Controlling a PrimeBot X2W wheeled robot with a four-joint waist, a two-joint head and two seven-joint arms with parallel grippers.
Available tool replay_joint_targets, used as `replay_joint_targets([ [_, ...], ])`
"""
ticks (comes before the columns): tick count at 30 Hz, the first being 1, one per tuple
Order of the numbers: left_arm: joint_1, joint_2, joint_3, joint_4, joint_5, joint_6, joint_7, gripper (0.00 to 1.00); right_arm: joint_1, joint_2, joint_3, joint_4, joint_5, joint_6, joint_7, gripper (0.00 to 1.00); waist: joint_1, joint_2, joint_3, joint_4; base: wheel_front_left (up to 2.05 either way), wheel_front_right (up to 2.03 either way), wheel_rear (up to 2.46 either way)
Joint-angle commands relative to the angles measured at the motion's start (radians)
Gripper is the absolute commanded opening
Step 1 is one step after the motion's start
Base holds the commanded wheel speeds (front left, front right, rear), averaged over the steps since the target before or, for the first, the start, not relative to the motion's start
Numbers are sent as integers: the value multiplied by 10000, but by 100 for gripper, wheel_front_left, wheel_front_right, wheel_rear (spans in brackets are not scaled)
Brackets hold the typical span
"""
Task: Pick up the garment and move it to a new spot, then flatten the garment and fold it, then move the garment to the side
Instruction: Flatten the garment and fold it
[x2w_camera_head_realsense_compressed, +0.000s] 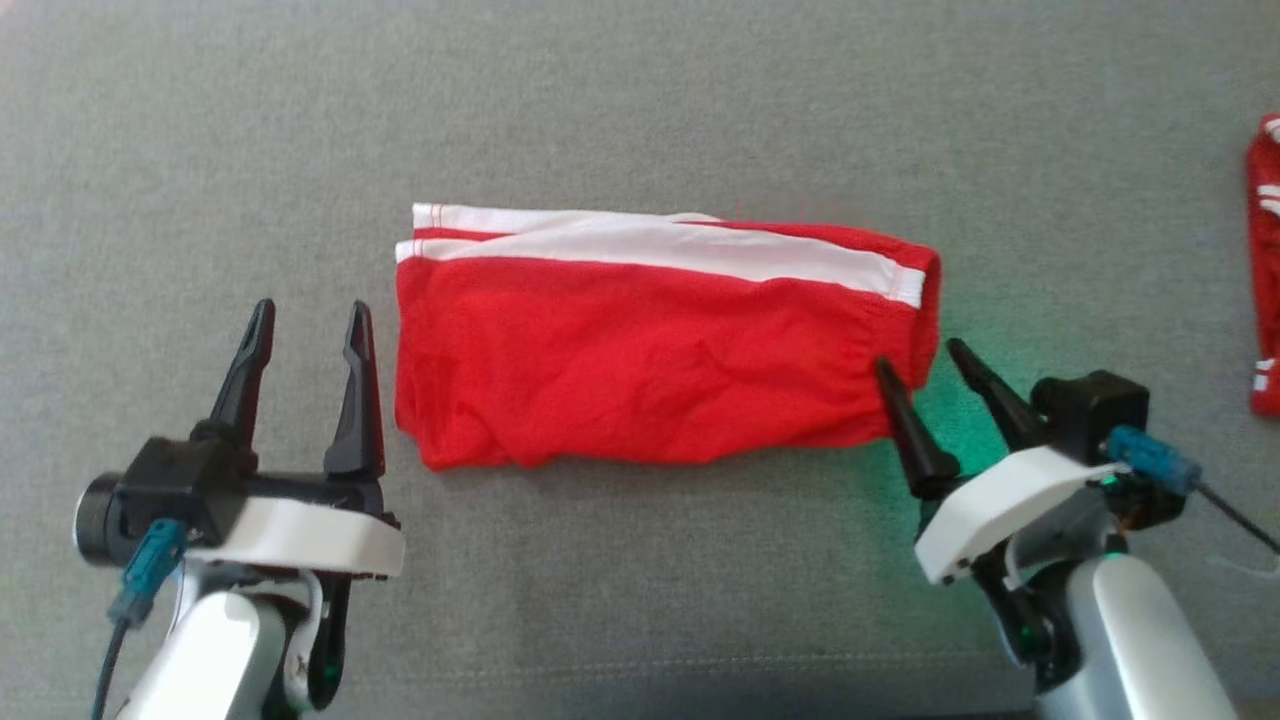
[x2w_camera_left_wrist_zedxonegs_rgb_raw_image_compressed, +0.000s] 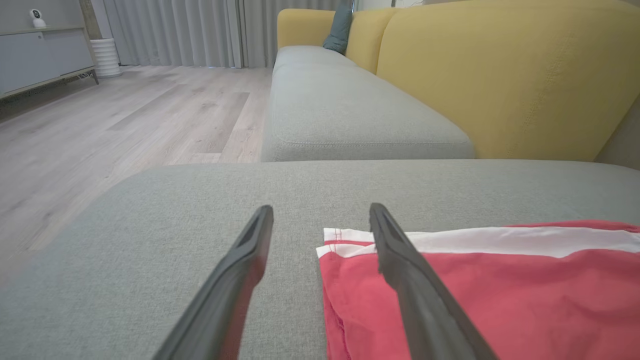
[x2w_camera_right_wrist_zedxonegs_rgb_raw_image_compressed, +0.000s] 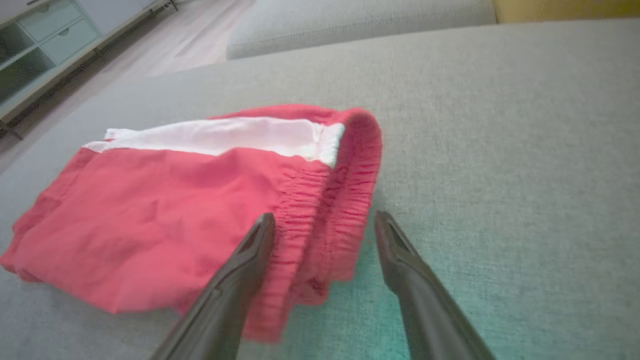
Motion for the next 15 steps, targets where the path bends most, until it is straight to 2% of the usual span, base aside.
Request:
replay_joint_targets([
  [1,-486,124,367,-193,131,-48,-114,100,-331,-26,18,-182,33,-9,-34,100,0,0,181,109,0,0,0],
  [6,-699,52,311,-50,165,-152,-165,100,-513,-22,-131,285,284,-9,60,100,0,0,384,177,0,0,0],
  [15,-957,-80,265,196,228,-290,-237,100,-1086,-20,530,1659,1407,-9,705,98,0,0,550,270,0,0,0],
])
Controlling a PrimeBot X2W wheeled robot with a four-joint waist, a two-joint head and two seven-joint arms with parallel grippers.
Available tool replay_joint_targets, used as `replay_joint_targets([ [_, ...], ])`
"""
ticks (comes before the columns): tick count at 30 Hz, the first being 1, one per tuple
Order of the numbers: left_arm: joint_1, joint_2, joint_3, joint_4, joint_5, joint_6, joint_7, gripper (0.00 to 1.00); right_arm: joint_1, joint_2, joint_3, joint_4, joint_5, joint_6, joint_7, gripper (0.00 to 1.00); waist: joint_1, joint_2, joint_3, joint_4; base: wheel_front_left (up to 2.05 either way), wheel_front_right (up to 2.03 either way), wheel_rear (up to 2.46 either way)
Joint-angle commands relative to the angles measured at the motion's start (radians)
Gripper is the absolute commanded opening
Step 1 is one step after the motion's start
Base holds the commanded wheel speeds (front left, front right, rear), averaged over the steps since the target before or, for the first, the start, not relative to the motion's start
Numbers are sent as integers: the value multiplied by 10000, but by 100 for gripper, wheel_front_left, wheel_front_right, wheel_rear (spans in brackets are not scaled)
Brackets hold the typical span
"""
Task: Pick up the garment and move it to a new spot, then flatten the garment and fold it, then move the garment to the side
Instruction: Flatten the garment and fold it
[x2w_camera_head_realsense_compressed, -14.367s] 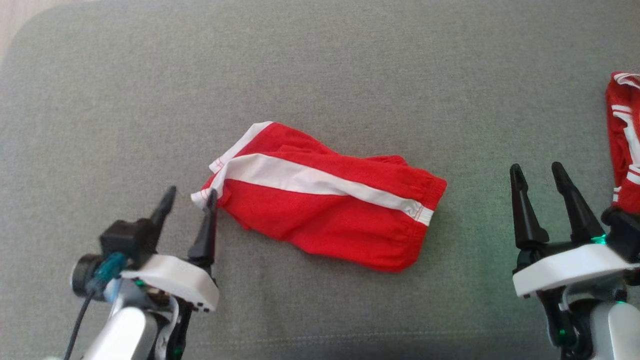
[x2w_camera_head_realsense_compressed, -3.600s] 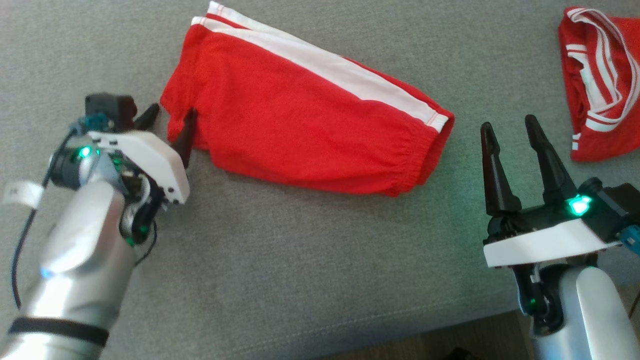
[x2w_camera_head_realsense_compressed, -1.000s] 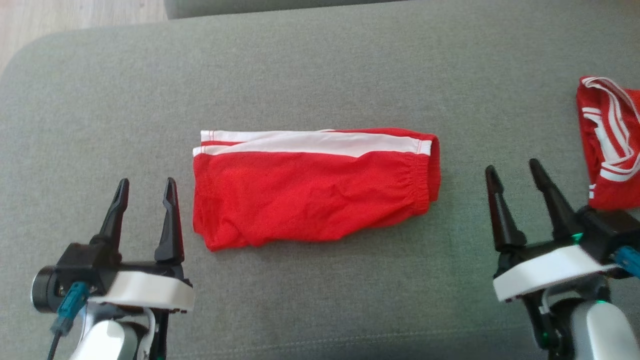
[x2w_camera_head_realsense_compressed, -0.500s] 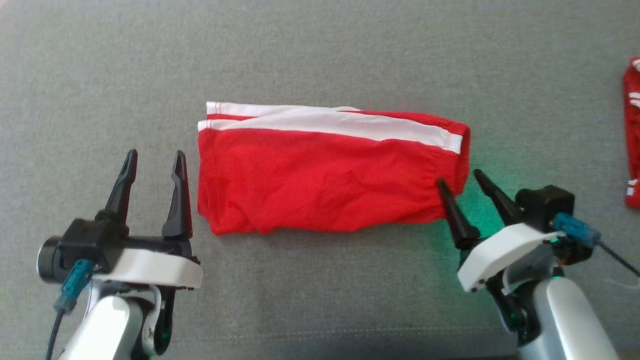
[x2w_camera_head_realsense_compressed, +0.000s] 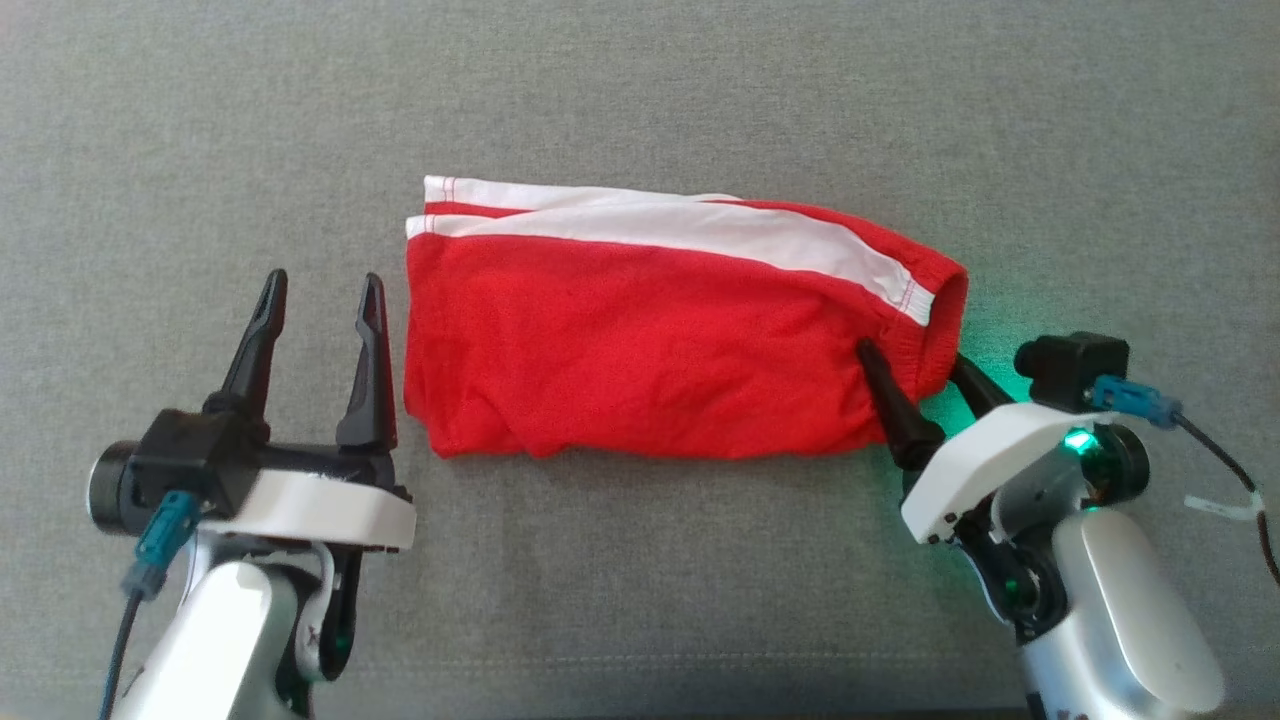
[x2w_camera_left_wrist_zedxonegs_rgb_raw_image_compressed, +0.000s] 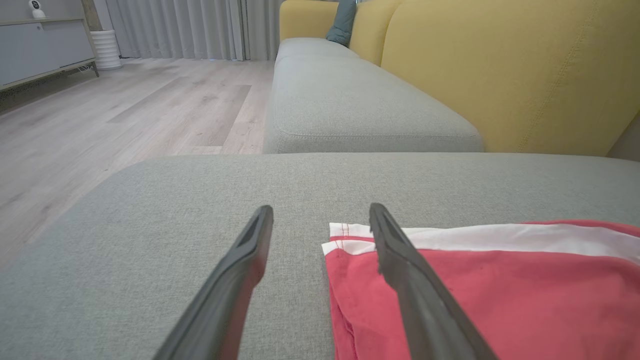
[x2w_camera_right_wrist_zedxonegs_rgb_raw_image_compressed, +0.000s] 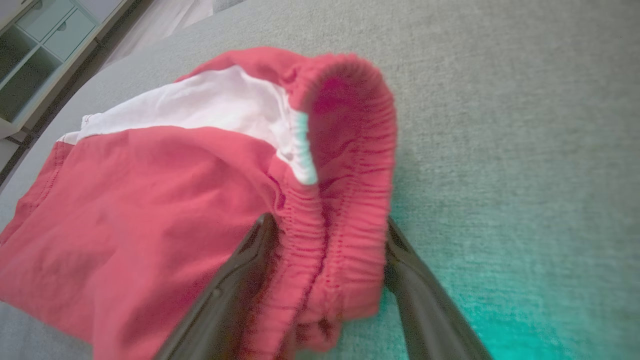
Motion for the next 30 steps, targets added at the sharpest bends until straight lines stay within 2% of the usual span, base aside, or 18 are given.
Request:
replay_joint_targets([
  [1,-388,162,320,-248,143,-18,-86,100,-55,-10,417,98,102,-9,228,63,0,0,-7,10,0,0,0],
  [2,-395,154,320,-237,155,-20,-91,100,-90,-10,444,166,198,-9,248,2,0,0,-12,12,0,0,0],
  [3,-395,146,325,-227,166,-17,-95,100,-115,-26,465,215,242,-9,264,0,0,0,-26,7,0,0,0],
  [10,-303,110,377,-137,160,-42,-115,100,30,-655,392,52,567,-9,183,0,0,0,-252,-87,0,0,0],
  [22,0,39,413,12,79,-77,-127,100,724,-2745,-52,-918,1536,-9,594,0,0,0,-873,-313,0,0,0],
  [27,77,19,390,51,63,-91,-129,100,604,-2956,40,-1630,2435,-9,1220,0,0,0,-1049,-367,0,0,0],
  [30,94,19,384,56,48,-102,-130,100,483,-2645,-144,-2231,3800,-9,2116,0,0,0,-1101,-392,0,0,0],
])
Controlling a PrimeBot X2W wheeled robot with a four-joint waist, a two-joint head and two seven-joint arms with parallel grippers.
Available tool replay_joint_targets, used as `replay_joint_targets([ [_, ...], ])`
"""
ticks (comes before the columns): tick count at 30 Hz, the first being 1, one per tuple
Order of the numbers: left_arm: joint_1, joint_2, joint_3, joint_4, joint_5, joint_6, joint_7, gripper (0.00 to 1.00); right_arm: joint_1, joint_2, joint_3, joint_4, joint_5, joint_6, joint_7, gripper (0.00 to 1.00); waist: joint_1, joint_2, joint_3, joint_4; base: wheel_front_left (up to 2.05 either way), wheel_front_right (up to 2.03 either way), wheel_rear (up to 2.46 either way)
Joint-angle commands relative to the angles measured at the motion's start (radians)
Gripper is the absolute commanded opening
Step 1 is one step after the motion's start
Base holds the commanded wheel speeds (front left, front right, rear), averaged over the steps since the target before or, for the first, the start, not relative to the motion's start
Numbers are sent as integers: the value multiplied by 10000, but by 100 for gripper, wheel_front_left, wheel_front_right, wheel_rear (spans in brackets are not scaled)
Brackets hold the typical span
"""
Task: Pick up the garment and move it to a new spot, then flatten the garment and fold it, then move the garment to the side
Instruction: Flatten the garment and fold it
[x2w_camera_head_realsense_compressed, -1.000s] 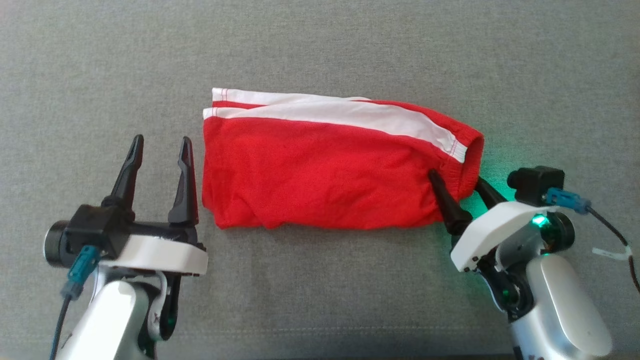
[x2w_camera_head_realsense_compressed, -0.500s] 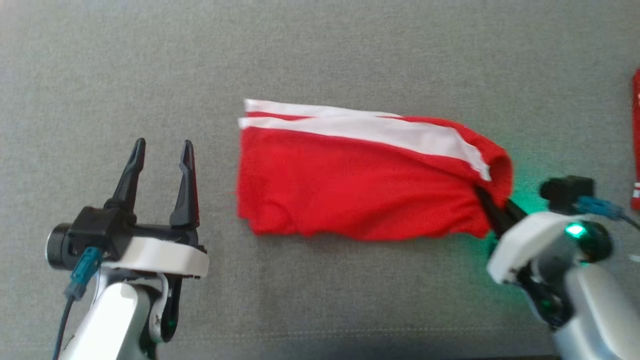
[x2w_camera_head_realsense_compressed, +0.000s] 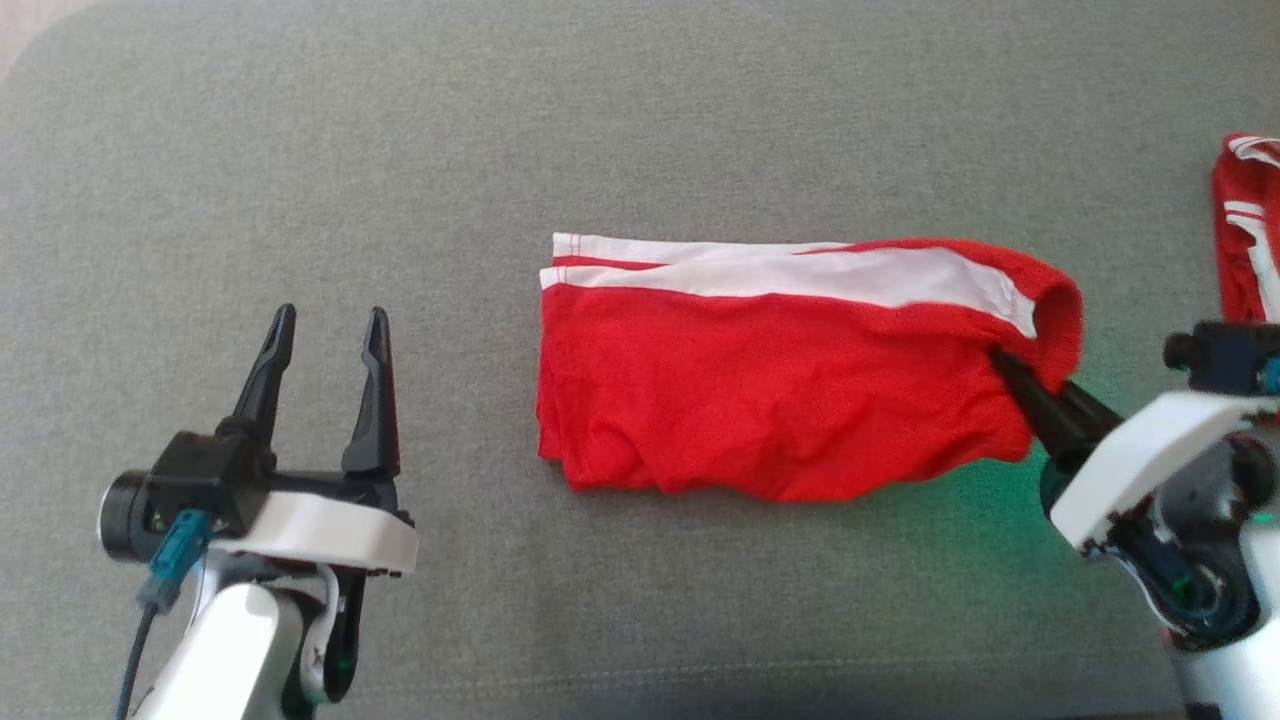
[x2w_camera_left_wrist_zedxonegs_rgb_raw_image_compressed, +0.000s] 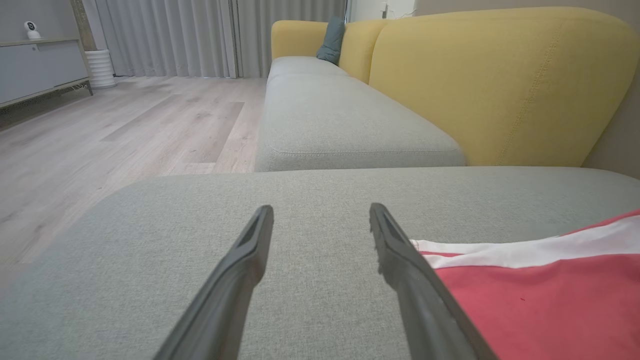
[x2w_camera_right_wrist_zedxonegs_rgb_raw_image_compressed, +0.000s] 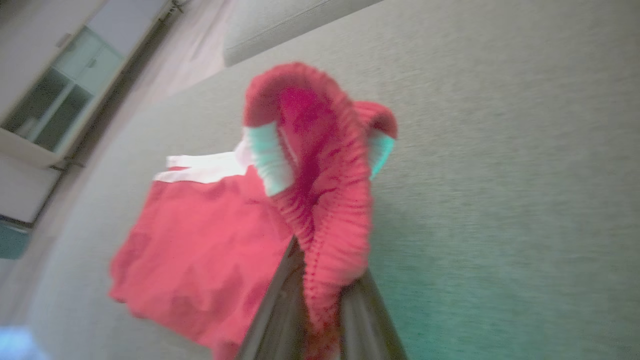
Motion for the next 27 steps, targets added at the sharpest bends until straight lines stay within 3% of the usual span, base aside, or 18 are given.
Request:
replay_joint_targets([
  [1,-239,133,363,-295,-26,-29,-117,100,-291,101,0,-627,838,-9,713,0,0,0,-18,-7,0,0,0],
  [8,-302,98,304,-308,-37,-60,-118,100,-797,1215,-203,-1135,2814,-9,2820,0,0,0,41,135,0,0,0],
  [12,-405,64,284,-319,-48,-77,-118,100,-1348,2048,158,-878,3262,-9,3166,0,0,0,208,353,0,0,0],
  [17,-564,0,243,-291,-49,-100,-119,100,-2057,2511,966,338,3084,-9,2735,0,0,0,434,659,0,0,0],
  [22,-690,-81,219,-242,-46,-120,-120,100,-2639,2602,1720,1541,2628,-9,1711,0,0,0,629,897,0,0,0],
  [27,-735,-128,249,-222,-24,-122,-120,100,-3024,2612,2810,2212,2958,-9,971,0,0,0,736,942,0,0,0],
])
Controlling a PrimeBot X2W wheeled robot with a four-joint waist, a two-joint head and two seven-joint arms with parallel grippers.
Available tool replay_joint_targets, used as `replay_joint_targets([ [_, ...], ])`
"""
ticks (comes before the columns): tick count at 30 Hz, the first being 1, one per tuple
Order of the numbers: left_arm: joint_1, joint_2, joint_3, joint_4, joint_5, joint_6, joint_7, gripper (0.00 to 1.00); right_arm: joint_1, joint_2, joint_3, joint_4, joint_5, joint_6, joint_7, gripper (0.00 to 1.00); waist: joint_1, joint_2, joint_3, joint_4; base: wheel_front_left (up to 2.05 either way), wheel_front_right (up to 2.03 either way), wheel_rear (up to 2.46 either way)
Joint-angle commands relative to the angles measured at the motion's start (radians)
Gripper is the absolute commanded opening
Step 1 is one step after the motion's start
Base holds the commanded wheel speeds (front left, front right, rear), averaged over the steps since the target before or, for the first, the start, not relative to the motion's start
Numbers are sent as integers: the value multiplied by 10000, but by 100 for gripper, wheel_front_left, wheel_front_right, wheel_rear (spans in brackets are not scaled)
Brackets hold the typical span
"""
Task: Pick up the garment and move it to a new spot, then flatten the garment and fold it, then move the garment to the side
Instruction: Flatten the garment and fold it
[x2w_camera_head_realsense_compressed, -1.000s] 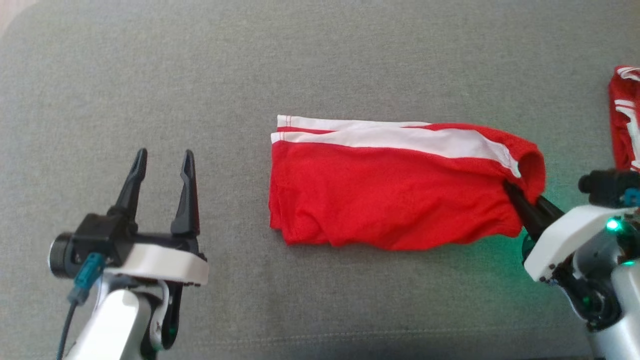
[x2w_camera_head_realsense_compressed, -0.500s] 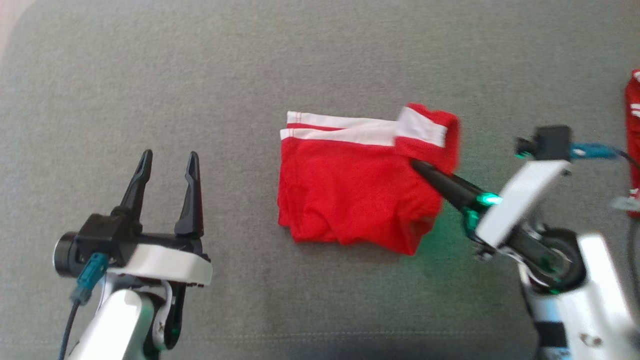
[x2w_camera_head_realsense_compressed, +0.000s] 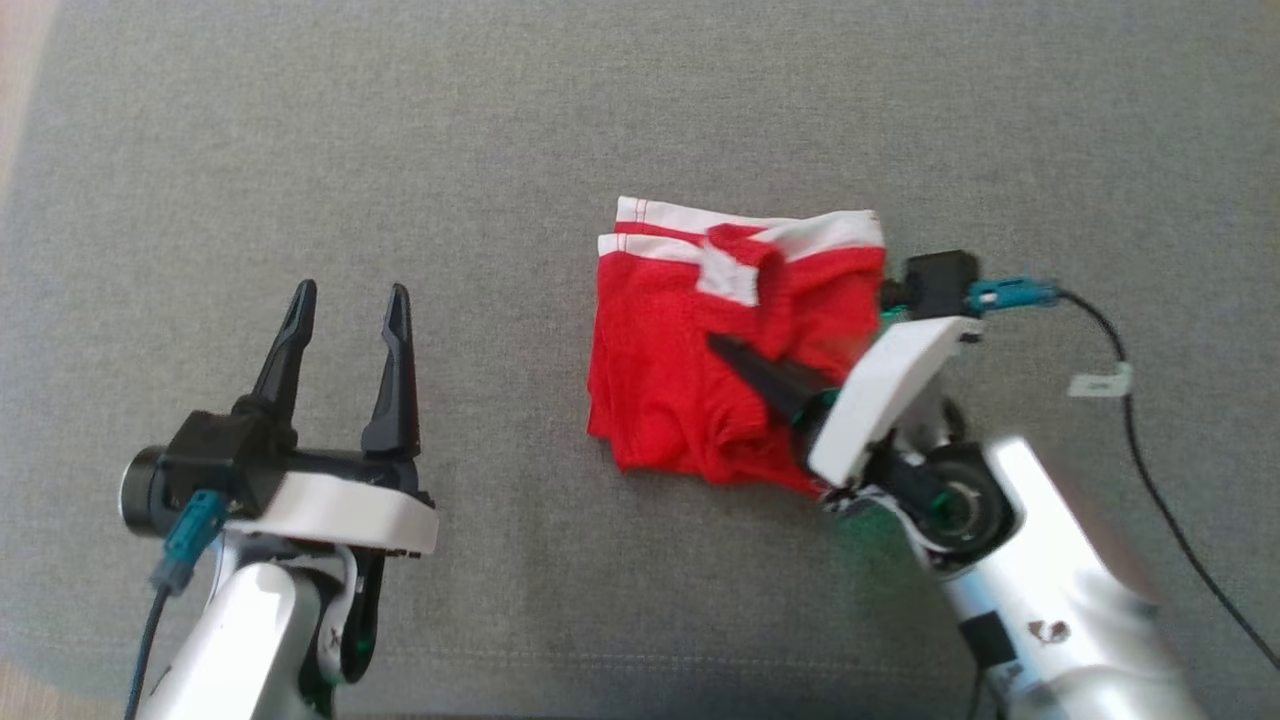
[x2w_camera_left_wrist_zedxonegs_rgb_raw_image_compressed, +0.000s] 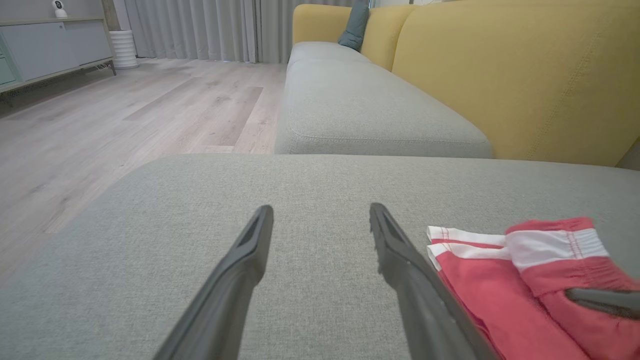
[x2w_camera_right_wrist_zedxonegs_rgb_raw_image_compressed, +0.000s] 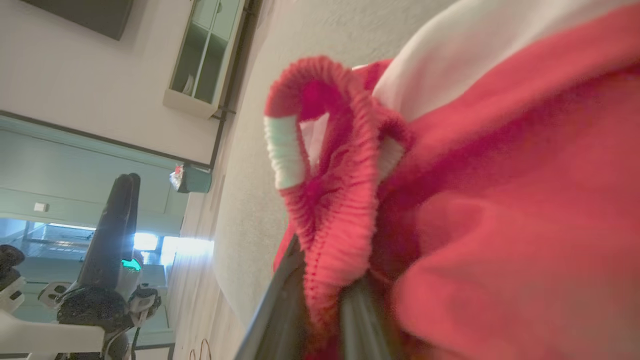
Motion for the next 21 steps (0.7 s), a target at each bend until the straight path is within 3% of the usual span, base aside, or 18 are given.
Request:
replay_joint_targets([
  [1,-366,127,374,-256,3,-26,-121,100,-387,197,570,-184,190,-7,-282,0,0,0,32,-9,0,0,0],
  [3,-380,113,370,-247,11,-39,-121,100,-535,198,952,-14,251,-7,-514,1,0,0,62,-17,0,0,0],
  [4,-393,107,366,-244,22,-46,-121,100,-600,198,1104,61,318,-7,-647,30,0,0,72,-18,0,0,0],
  [5,-405,100,362,-238,30,-53,-121,100,-682,198,1236,118,320,-7,-835,79,0,0,82,-20,0,0,0],
  [6,-418,92,360,-234,37,-57,-121,100,-773,198,1378,176,232,-7,-1035,100,0,0,95,-22,0,0,0],
  [11,-455,33,359,-218,75,-64,-121,100,-1115,199,2016,18,-618,-7,-2677,100,0,0,120,-15,0,0,0],
  [13,-439,-4,370,-207,94,-53,-121,100,-1204,15,2357,-232,-1605,-7,-3931,100,0,0,100,-28,0,0,0],
  [18,-361,-32,417,-195,125,-15,-121,100,-1051,-408,2039,-472,-3222,-7,-5858,100,0,0,8,-129,0,0,0],
  [21,-320,-17,452,-199,131,7,-122,100,-835,-563,1623,-587,-3785,-7,-6368,100,0,0,-39,-197,0,0,0],
])
